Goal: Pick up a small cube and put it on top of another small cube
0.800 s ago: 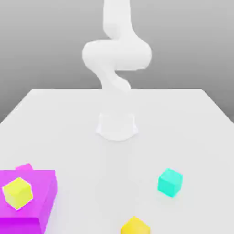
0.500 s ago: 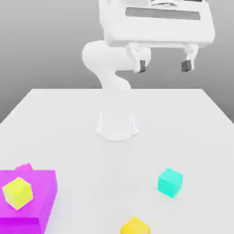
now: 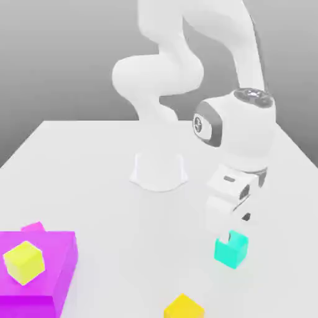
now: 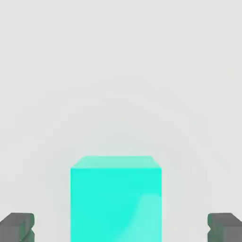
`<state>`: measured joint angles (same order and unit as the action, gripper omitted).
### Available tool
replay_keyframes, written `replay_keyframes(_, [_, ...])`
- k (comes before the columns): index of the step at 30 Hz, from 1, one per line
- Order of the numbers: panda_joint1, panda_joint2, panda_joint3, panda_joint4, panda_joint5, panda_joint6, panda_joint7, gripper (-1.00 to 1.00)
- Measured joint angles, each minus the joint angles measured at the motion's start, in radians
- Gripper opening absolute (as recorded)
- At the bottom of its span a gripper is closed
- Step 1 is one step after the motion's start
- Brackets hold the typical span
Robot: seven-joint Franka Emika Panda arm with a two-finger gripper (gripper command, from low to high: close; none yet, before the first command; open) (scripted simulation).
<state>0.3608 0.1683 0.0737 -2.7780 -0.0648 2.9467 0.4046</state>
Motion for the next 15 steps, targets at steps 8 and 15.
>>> replay_keyframes(8, [0.03,0.099,-0.035,0.016,-0.026,0.081,0.02,-1.0])
replay_keyframes(15, [0.004,-0.056,0.003,-0.011,0.026,-0.047,-0.019,-1.0])
